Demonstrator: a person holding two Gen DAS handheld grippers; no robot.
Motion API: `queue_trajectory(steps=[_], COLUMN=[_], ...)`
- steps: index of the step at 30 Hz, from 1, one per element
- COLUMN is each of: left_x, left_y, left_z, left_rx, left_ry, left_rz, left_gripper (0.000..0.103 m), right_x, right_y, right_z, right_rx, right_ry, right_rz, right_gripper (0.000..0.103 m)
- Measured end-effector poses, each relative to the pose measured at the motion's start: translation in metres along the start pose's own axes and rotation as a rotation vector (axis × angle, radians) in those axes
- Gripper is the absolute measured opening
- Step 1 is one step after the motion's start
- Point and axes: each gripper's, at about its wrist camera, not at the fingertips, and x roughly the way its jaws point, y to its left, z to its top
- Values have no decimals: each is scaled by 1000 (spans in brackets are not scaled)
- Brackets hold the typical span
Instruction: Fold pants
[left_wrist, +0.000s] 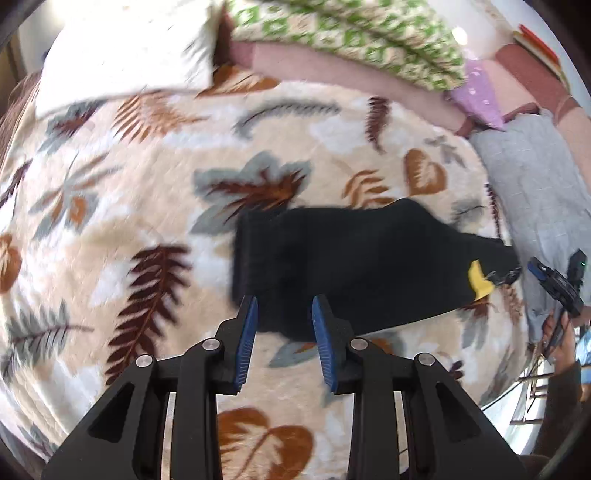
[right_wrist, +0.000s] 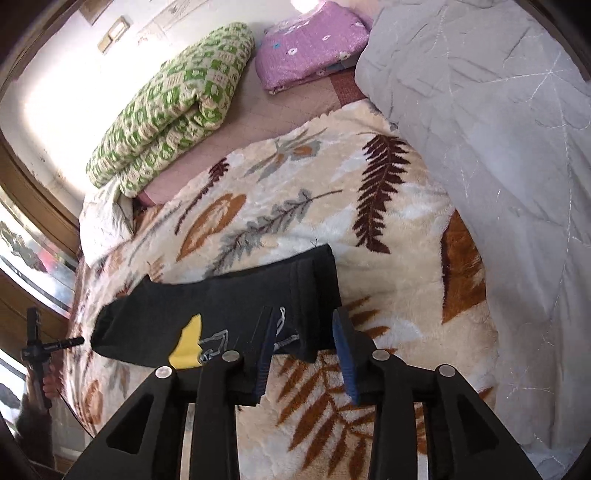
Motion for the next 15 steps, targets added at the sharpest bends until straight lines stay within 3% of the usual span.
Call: queue_trajectory(steps=[2,4,8,11,15], left_x=[4,19,69,103,133], left_y=[-38,-84,-181,-235,-276], left_z=[16,34,64,79,81], left_rx=[89,195,434,584,810], left_ry=[-5,13,144,234,274], left_rz=[-24,-57,-134,-132,-49], left_gripper=[42,44,44,44,44], right_x=[3,13,42,53,59], right_y=[-2,1,4,8,8], right_z=[10,18,26,29,29], right_rx=[40,41,42,32,31], right_ry=[-4,16,76,90,109], right_rz=[22,22,-3,3,18], right_gripper=[37,37,38,37,38])
